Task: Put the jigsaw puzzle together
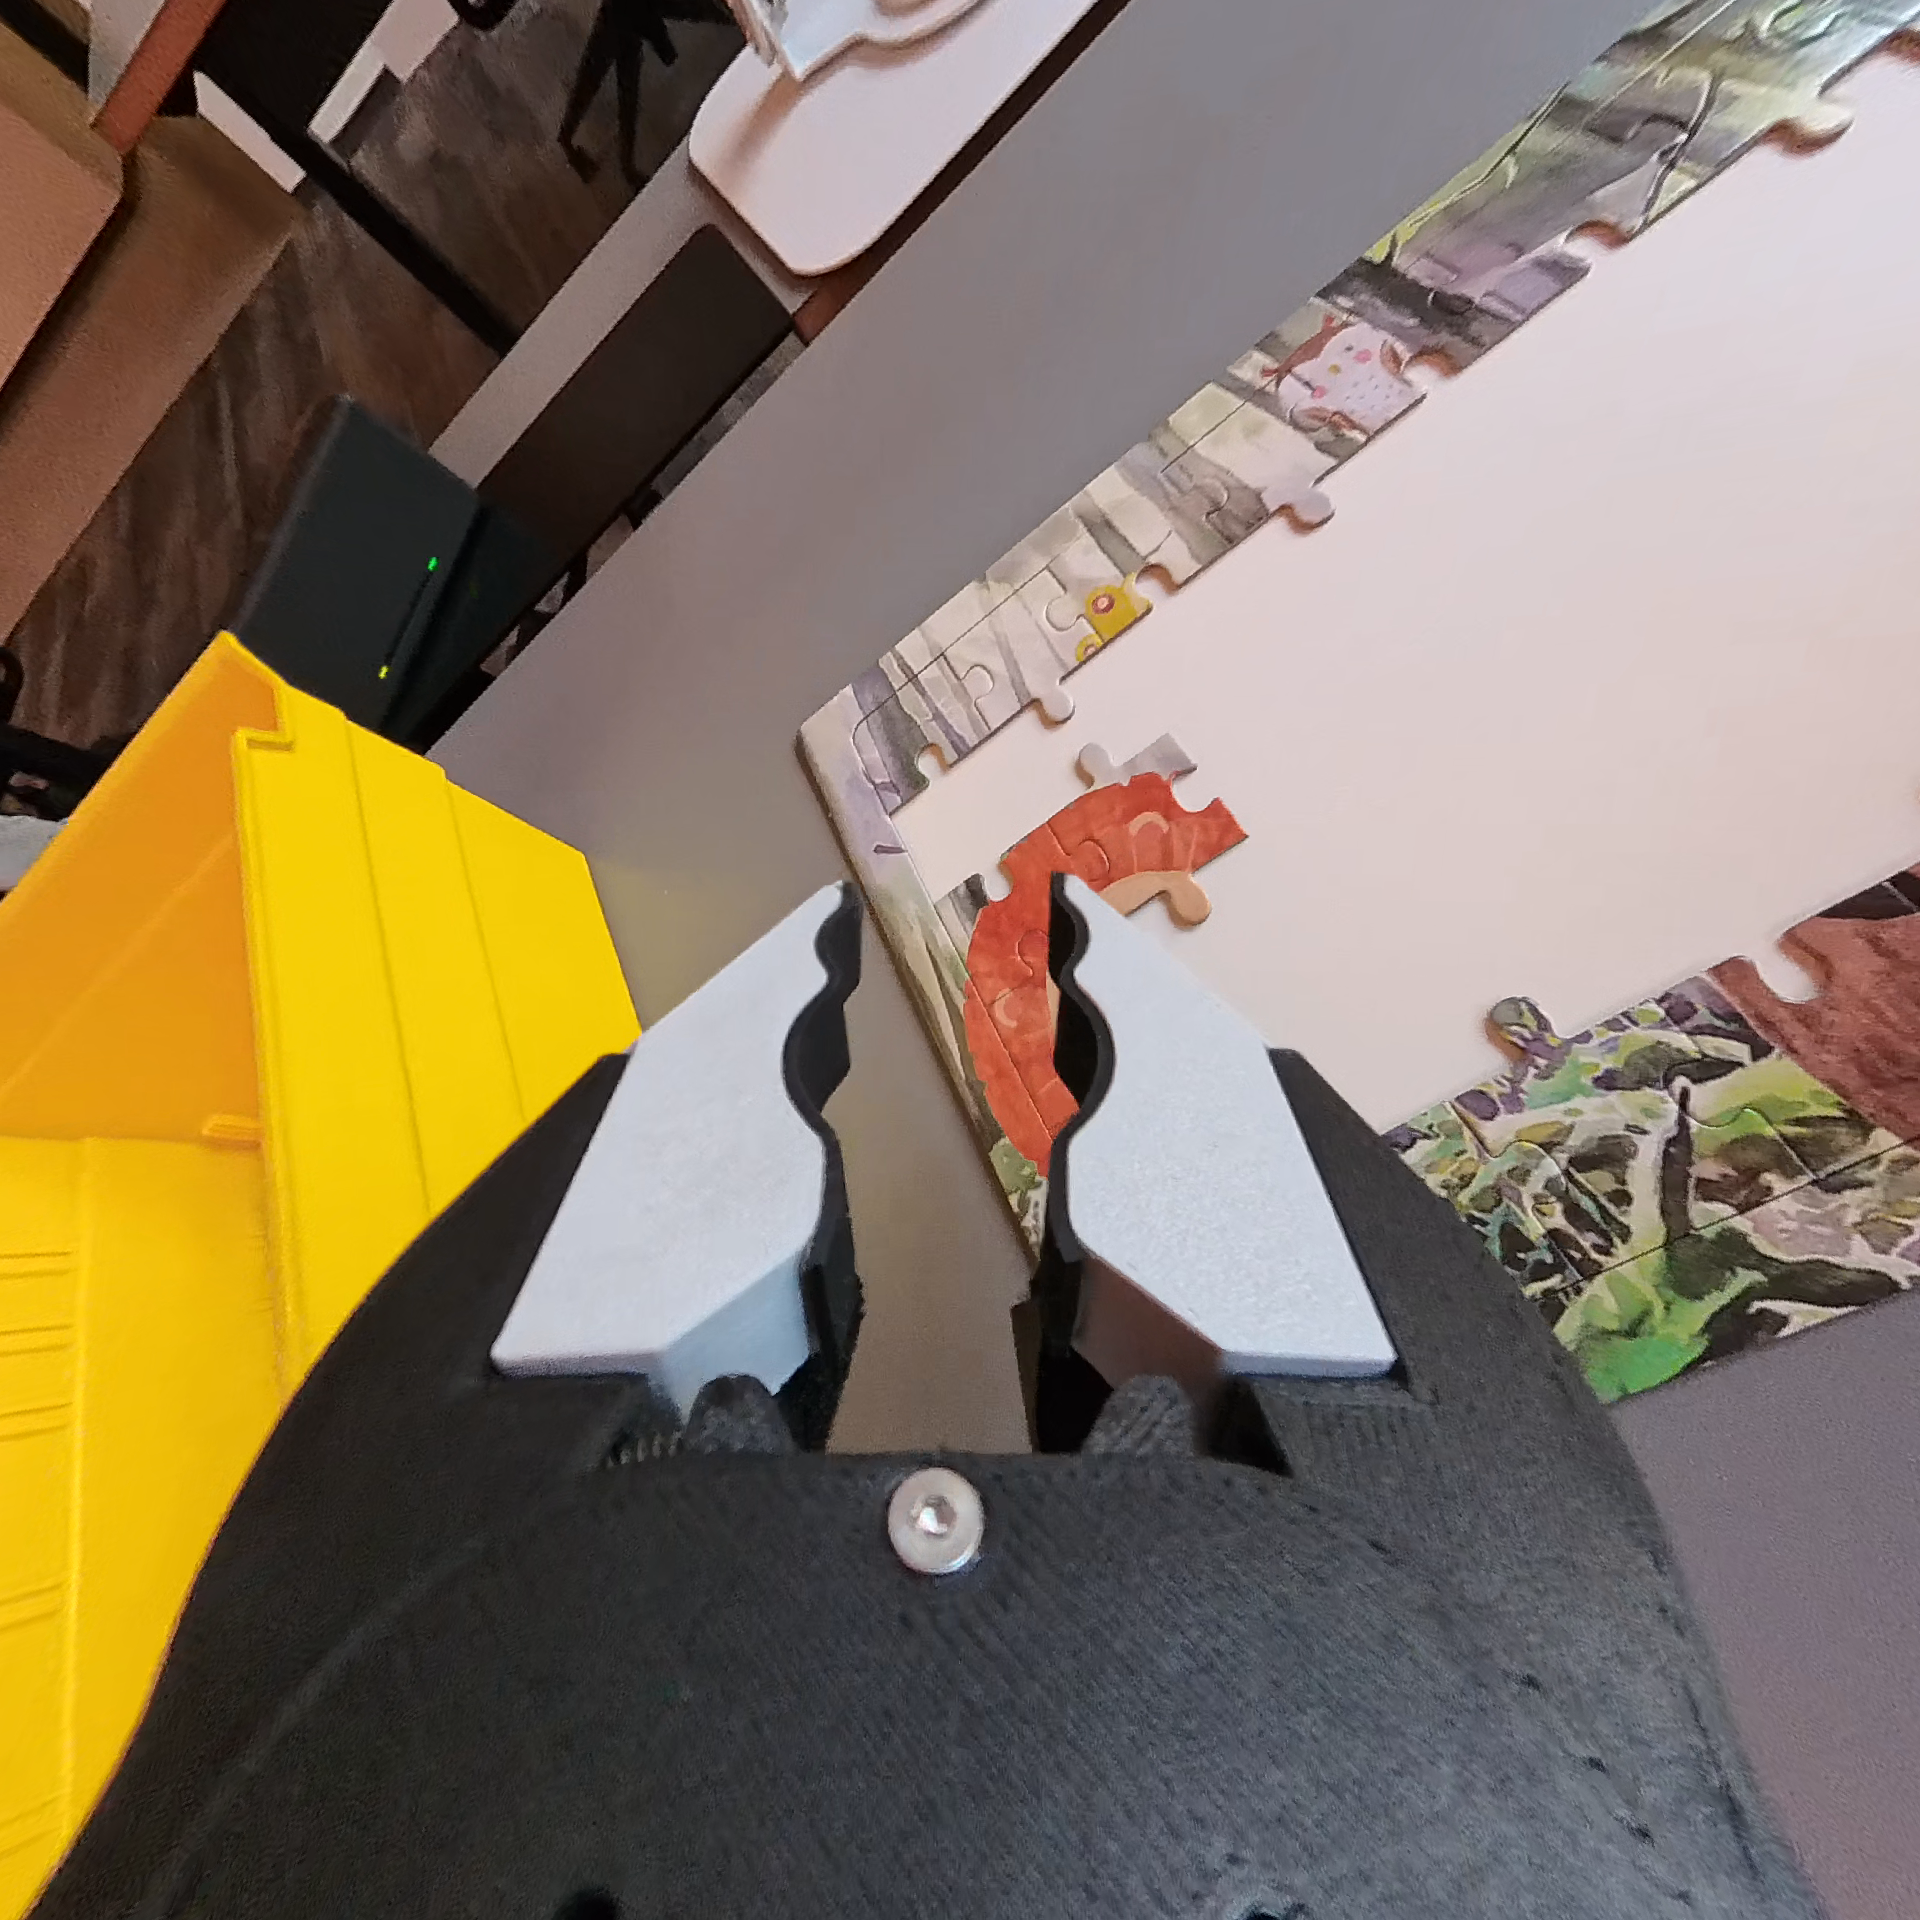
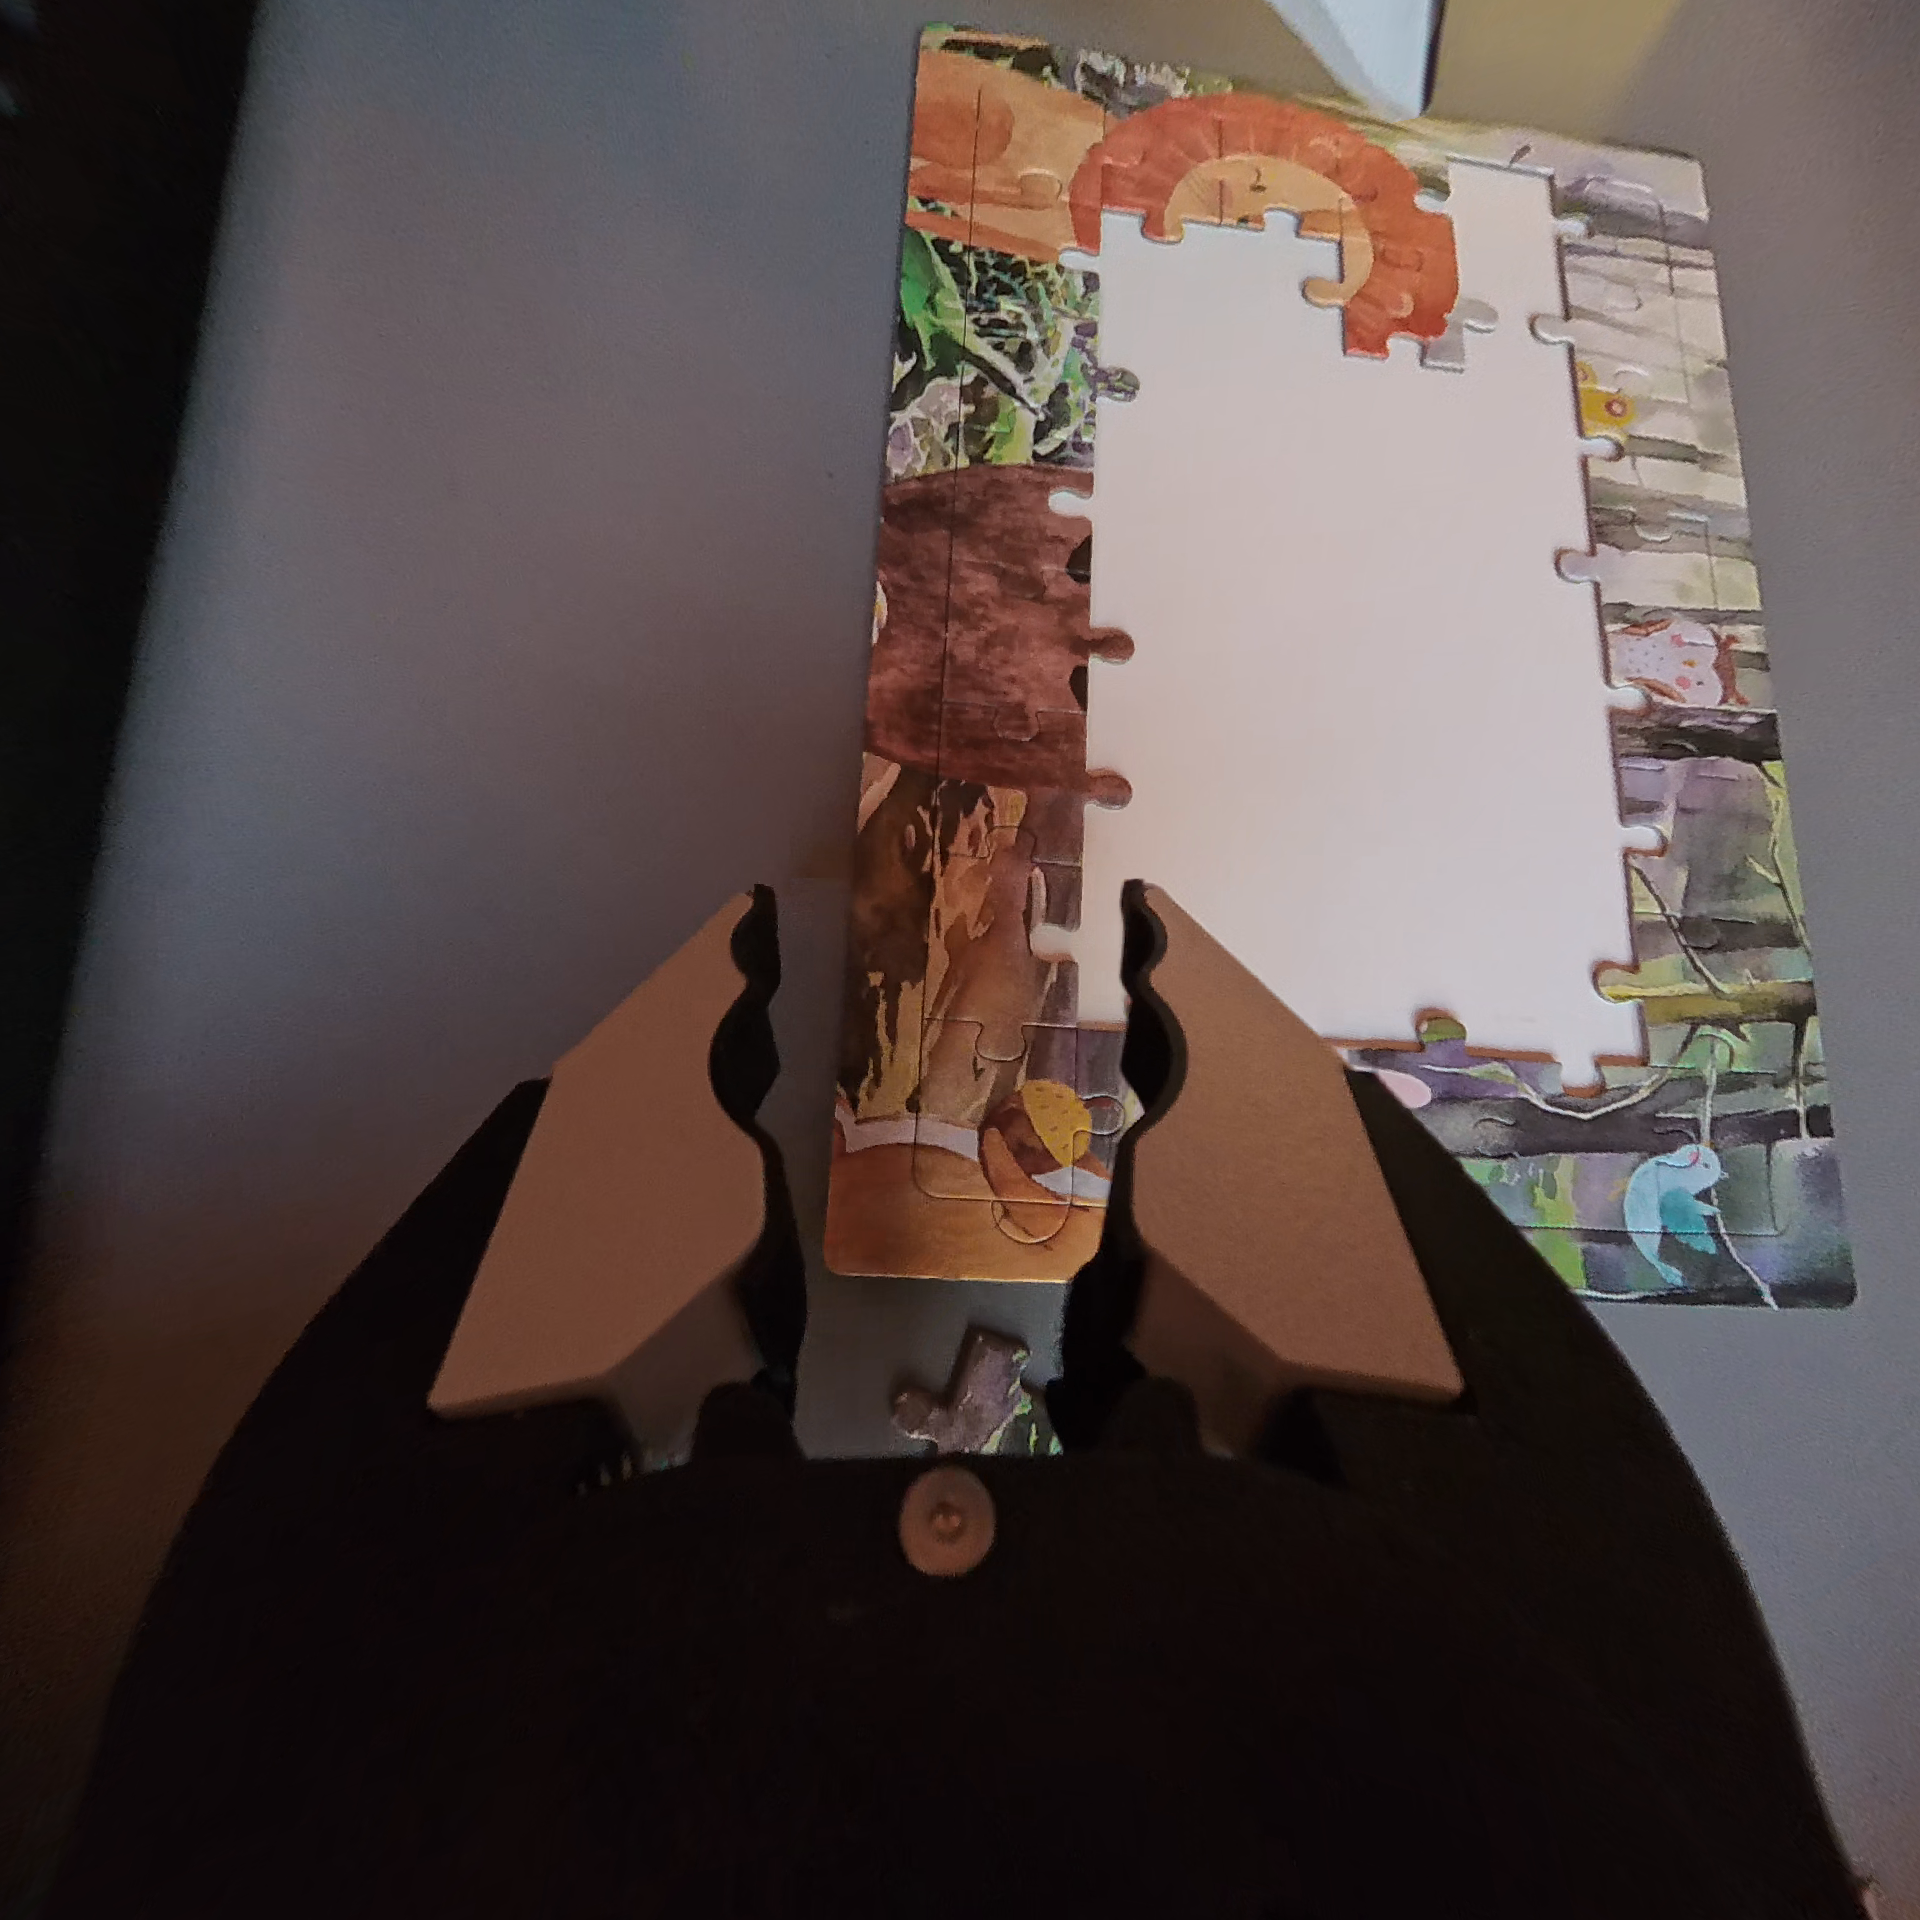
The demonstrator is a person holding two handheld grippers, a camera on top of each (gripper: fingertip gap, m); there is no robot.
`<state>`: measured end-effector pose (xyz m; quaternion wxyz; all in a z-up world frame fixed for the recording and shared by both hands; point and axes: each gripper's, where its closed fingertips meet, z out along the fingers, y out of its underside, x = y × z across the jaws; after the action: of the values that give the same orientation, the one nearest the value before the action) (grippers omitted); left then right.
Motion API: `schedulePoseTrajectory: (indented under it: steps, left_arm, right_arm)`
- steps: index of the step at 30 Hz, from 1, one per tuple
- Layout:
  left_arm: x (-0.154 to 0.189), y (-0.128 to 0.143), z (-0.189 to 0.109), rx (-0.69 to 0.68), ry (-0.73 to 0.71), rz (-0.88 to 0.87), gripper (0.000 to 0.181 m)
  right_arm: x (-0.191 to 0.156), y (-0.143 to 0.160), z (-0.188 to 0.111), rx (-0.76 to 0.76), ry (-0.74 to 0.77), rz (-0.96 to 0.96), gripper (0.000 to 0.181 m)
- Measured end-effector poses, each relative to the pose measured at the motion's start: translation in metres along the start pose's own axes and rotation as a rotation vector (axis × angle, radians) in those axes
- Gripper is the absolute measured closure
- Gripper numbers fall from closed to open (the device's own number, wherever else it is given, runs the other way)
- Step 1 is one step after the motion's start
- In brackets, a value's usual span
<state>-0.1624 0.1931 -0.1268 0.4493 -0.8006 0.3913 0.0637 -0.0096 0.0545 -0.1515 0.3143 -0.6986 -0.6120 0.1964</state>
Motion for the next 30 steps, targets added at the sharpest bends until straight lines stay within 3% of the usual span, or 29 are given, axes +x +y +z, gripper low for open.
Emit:
schedulePoseTrajectory:
  steps: [4,8,12,16,22,30]
  left_arm:
    - [-0.004,0.001,0.000,-0.015,-0.035,0.013,0.141]
    - [-0.007,-0.004,-0.004,0.007,-0.046,0.006,0.140]
    - [-0.008,-0.006,-0.005,0.019,-0.052,0.002,0.140]
    - [-0.006,-0.006,-0.004,0.018,-0.054,0.004,0.138]
    - [-0.005,-0.008,-0.005,0.030,-0.060,0.014,0.137]
    - [-0.003,-0.005,-0.002,0.015,-0.059,0.019,0.136]
  right_arm:
    - [0.005,-0.014,-0.007,0.056,0.053,-0.002,0.112]
    - [0.034,-0.034,-0.022,0.145,0.238,0.034,0.111]
    - [0.111,-0.030,-0.085,0.181,0.815,0.261,0.106]
    - [0.135,0.010,-0.152,-0.029,1.289,0.322,0.102]
    - [0.145,0.061,-0.157,-0.168,1.333,0.462,0.096]
    - [0.146,0.065,-0.168,-0.150,1.364,0.483,0.096]
